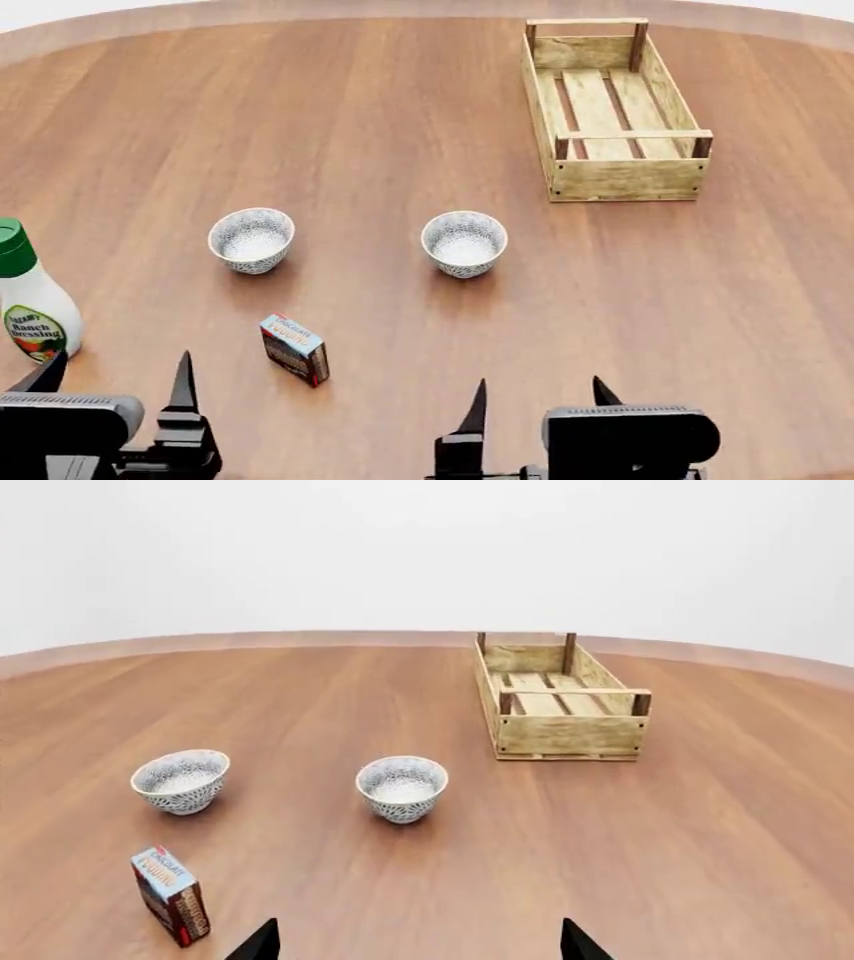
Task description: Stack the right bowl on the left bowl and place them in the tray.
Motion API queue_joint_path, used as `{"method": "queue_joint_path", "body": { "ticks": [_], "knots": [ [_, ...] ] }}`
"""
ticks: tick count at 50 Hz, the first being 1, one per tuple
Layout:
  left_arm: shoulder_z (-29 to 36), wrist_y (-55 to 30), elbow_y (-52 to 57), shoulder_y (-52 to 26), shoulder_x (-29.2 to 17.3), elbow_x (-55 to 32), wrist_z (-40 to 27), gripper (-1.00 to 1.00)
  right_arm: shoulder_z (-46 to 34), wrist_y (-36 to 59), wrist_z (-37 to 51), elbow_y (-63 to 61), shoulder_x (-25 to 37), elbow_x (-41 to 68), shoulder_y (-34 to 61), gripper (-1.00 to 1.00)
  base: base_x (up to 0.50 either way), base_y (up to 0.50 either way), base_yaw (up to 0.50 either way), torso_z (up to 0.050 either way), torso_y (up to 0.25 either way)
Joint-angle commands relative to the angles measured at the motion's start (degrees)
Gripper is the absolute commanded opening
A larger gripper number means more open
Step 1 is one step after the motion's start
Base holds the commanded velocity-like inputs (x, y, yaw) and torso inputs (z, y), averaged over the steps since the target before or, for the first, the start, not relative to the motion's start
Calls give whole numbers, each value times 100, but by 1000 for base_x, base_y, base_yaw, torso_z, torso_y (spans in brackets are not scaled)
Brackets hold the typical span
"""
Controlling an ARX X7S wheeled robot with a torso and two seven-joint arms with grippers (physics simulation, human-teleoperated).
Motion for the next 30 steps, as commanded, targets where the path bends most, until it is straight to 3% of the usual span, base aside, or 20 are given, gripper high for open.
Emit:
{"method": "queue_joint_path", "body": {
  "ticks": [1, 16, 30],
  "knots": [
    [-4, -1165, 861, -707, -169, -159, -140, 100, 165, 1501, 126, -755, 104, 393, 853, 100, 0, 0, 0, 0, 0],
    [21, -2117, 1636, -1271, -311, -355, -226, 100, 379, 2783, 479, -1620, 169, 676, 1593, 100, 0, 0, 0, 0, 0],
    [29, -2300, 1937, -1298, -368, -451, -262, 100, 439, 3036, 514, -1881, 233, 837, 1669, 100, 0, 0, 0, 0, 0]
  ]
}}
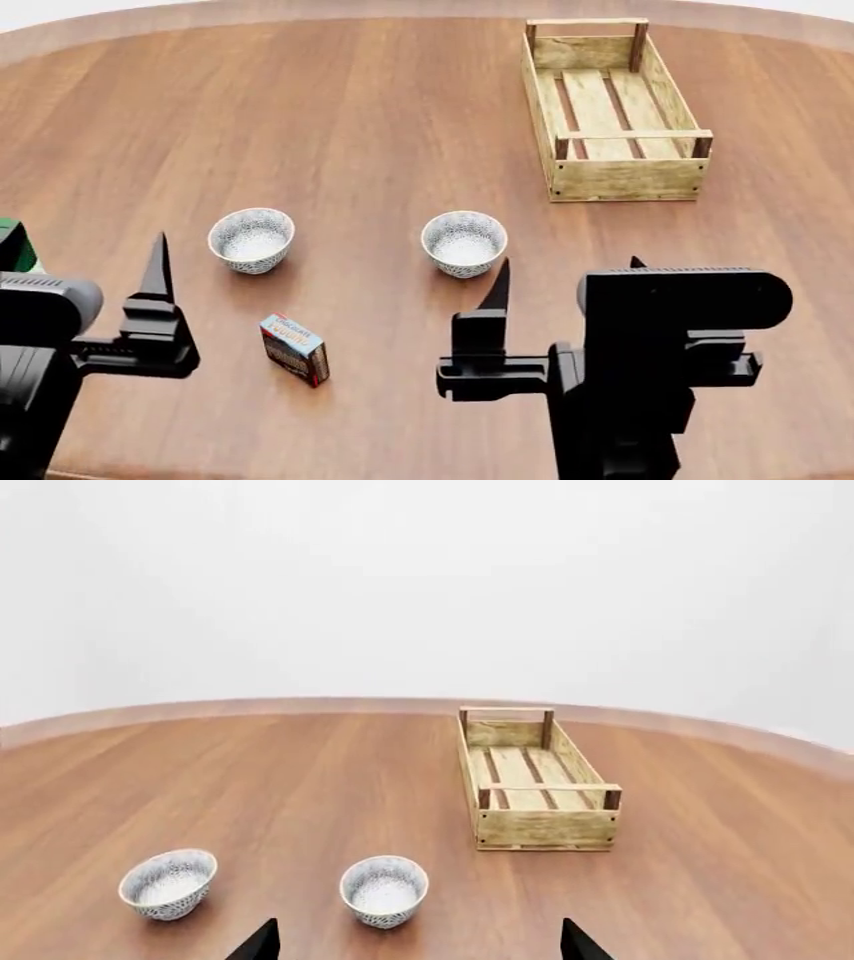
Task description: Stack the right bowl on the left bowl and place them in the tray.
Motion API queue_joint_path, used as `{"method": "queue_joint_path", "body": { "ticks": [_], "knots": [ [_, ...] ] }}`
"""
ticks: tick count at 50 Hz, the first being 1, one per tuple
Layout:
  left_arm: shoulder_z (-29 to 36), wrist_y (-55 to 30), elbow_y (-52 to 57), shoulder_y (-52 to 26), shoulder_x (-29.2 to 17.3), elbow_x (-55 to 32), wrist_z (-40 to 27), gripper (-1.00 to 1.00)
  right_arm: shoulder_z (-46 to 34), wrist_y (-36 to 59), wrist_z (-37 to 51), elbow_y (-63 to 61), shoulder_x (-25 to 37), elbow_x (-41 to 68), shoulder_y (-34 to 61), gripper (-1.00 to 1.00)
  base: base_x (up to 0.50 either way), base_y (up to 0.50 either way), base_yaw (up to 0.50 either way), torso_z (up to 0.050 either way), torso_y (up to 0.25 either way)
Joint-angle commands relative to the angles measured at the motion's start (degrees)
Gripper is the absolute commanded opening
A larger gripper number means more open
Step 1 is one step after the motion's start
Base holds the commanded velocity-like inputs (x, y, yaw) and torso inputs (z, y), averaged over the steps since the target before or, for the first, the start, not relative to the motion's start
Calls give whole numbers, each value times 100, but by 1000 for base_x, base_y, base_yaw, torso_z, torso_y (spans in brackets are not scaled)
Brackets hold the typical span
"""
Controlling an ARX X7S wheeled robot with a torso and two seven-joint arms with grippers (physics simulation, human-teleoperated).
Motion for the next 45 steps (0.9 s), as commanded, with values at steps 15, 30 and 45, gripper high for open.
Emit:
{"method": "queue_joint_path", "body": {
  "ticks": [15, 30, 45],
  "knots": [
    [33, -191, 240, -99, -105, -125, -43, 100, -50, 297, 62, -291, 92, 192, 152, 100, 472, 0, 0, 0, 0],
    [22, -241, 299, -124, -148, -191, -91, 100, -62, 261, 75, -238, 105, 268, 150, 100, 500, 0, 0, 0, 0],
    [-5, -203, 272, -121, -195, -253, -110, 100, -101, 314, 132, -244, 117, 328, 225, 100, 500, 0, 0, 0, 1]
  ]
}}
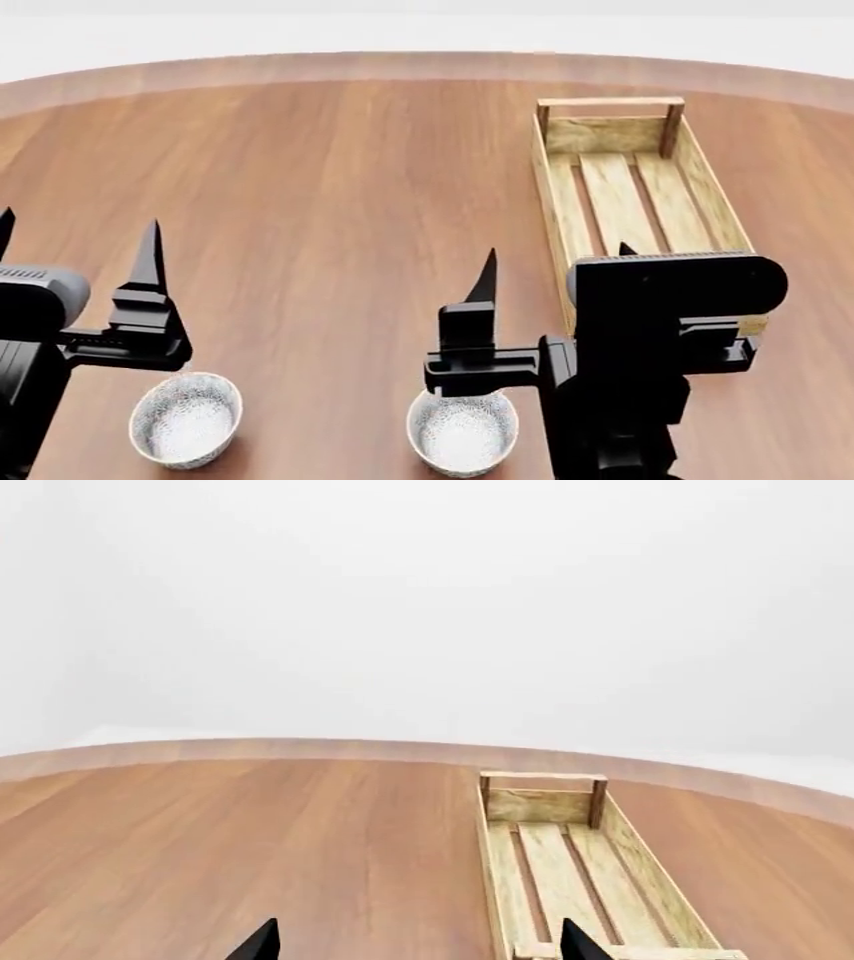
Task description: Stack the right bowl on the left bowl and place them in the tray.
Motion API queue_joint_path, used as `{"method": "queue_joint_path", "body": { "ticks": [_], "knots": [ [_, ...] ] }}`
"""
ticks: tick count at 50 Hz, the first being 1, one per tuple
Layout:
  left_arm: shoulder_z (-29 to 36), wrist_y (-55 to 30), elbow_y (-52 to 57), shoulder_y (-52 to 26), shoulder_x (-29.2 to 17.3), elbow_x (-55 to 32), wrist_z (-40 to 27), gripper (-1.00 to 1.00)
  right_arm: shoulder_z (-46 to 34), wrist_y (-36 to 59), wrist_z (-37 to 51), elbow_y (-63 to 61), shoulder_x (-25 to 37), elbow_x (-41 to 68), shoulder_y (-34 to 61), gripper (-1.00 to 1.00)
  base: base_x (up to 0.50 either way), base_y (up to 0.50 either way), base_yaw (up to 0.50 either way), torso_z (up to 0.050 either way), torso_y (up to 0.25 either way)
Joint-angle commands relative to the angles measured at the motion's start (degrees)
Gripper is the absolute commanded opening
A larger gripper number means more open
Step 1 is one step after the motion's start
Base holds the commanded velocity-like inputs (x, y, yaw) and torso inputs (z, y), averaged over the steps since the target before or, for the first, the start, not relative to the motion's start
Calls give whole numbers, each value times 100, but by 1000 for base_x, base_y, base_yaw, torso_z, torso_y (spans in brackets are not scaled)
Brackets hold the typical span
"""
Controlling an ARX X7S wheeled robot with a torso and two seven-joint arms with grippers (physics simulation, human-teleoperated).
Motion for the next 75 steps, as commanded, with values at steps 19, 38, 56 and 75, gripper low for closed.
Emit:
{"method": "queue_joint_path", "body": {
  "ticks": [19, 38, 56, 75],
  "knots": [
    [-12, -9, 36, 4, -89, -123, -46, 100, -151, 30, 76, 26, 25, 101, 67, 100, 500, 0, 0, 0, 1],
    [9, 58, -3, 34, -115, -166, -71, 100, -152, -43, 110, 43, 58, 167, 34, 100, 447, 0, 0, 0, 1],
    [-5, 66, 2, 43, -161, -233, -103, 100, -21, 1233, 270, 531, -57, 559, 550, 100, 0, 0, 0, 0, 0],
    [-15, -7, 44, -22, -220, -291, -160, 100, 681, 3147, 1451, 1383, -26, 2511, 1123, 100, 0, 0, 0, 0, 0]
  ]
}}
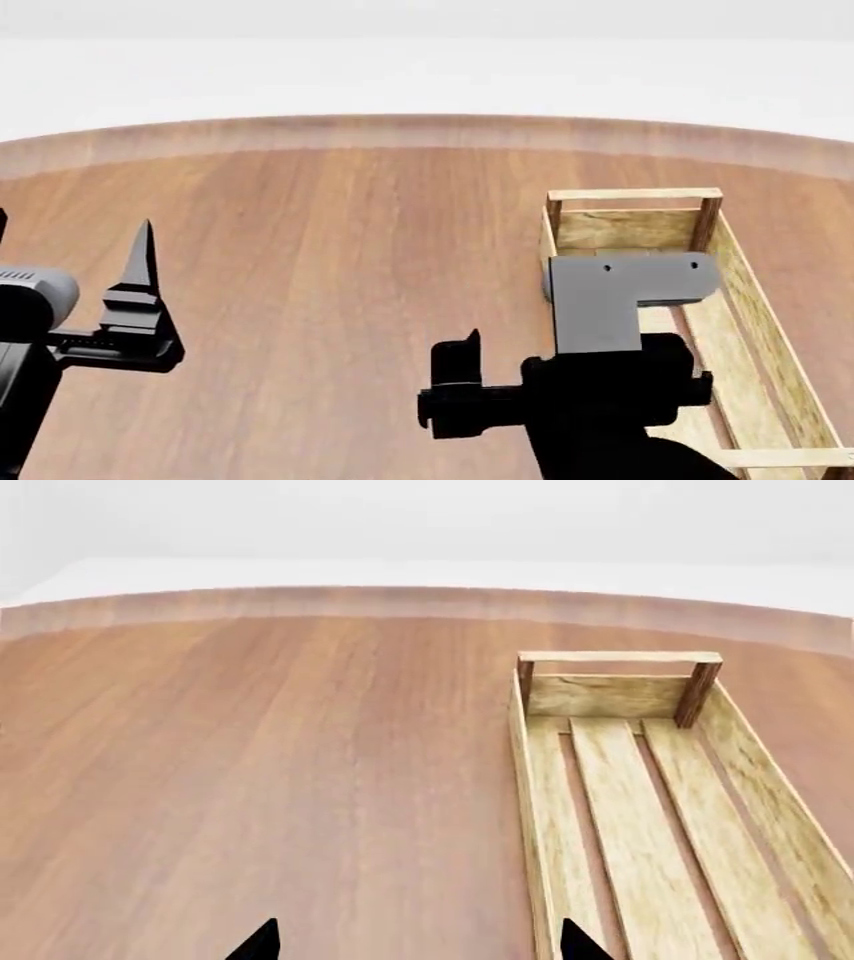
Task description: Stack the right bowl on the left bowl and place them in the tray.
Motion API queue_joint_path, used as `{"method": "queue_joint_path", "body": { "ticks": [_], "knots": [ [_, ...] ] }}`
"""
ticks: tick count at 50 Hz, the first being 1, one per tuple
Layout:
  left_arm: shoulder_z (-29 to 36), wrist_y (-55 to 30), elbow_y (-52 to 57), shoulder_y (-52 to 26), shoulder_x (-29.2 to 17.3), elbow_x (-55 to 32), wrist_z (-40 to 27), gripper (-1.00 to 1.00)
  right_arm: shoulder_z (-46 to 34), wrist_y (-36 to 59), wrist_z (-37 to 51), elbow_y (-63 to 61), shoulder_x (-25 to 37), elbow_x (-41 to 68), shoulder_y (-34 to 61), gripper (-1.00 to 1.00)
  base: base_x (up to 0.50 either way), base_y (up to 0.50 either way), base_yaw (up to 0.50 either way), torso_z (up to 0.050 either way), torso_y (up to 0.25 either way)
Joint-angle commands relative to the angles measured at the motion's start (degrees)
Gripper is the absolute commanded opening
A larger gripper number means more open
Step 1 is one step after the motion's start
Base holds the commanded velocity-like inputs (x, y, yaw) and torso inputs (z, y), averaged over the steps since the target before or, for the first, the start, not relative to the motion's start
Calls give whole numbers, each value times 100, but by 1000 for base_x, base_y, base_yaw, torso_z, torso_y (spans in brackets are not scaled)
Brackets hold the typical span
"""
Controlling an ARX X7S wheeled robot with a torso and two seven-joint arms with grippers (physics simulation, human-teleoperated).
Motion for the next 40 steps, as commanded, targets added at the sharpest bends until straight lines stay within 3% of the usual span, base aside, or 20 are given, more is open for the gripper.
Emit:
{"method": "queue_joint_path", "body": {
  "ticks": [1, 6, 19, 28, 40],
  "knots": [
    [-3, -23, 4, -27, -32, -29, -32, 100, 270, 828, 1523, 624, 326, 2150, 320, 100, 0, 0, 0, 0, 0],
    [-3, 6, 4, 2, -40, -40, -40, 100, 149, 814, 2867, 857, 700, 3930, 281, 100, 0, 0, 0, 0, 0],
    [-4, -21, 45, -5, -67, -79, -79, 100, -3, 623, 4928, 1084, 1177, 6404, 9, 100, 0, 0, 0, 0, 0],
    [7, -28, 58, -6, -81, -104, -100, 100, -94, 422, 5262, 779, 1484, 6918, -513, 100, 0, 0, 0, 0, 0],
    [30, -51, 70, -31, -95, -135, -130, 100, -212, 297, 4607, 796, 1596, 6291, -889, 100, 0, 0, 0, 0, 0]
  ]
}}
